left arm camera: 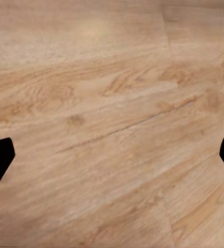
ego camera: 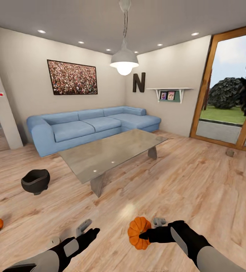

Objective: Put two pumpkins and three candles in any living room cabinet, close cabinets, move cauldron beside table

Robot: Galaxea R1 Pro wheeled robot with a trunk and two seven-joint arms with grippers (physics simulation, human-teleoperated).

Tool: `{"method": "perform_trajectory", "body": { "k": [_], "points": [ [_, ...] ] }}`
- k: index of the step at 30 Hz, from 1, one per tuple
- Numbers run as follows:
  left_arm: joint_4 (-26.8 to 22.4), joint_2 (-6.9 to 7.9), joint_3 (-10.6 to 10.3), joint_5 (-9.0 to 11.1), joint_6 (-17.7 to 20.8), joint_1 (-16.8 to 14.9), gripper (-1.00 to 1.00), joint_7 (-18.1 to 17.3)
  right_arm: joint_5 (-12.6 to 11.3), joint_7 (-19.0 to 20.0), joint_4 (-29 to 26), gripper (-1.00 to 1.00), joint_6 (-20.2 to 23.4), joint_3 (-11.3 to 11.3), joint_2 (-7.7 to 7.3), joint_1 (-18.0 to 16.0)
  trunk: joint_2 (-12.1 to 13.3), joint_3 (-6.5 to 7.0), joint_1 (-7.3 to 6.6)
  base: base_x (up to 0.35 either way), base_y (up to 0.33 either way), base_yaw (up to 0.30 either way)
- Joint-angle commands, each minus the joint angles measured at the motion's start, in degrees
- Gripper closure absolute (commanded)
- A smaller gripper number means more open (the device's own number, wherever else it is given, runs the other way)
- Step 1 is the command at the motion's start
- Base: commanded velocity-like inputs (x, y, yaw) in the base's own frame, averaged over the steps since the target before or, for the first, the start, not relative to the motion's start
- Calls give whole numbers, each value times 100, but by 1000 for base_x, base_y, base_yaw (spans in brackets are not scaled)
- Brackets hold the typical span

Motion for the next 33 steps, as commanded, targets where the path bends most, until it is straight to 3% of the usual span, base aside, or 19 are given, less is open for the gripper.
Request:
{"method": "perform_trajectory", "body": {
  "k": [1,16,33],
  "points": [
    [2,-1,45,8,26,-4,-100,-17,-59,-17,-15,100,35,22,-7,-4,-3,-1,-3,-170,242,261],
    [4,-9,43,4,26,-4,-100,-20,-59,-17,-15,100,39,24,-7,-9,-3,34,-3,-142,261,269],
    [2,-18,49,-112,17,-4,-100,-17,-50,-12,-15,100,43,31,-7,-7,-3,-41,-3,31,321,247]
  ]
}}
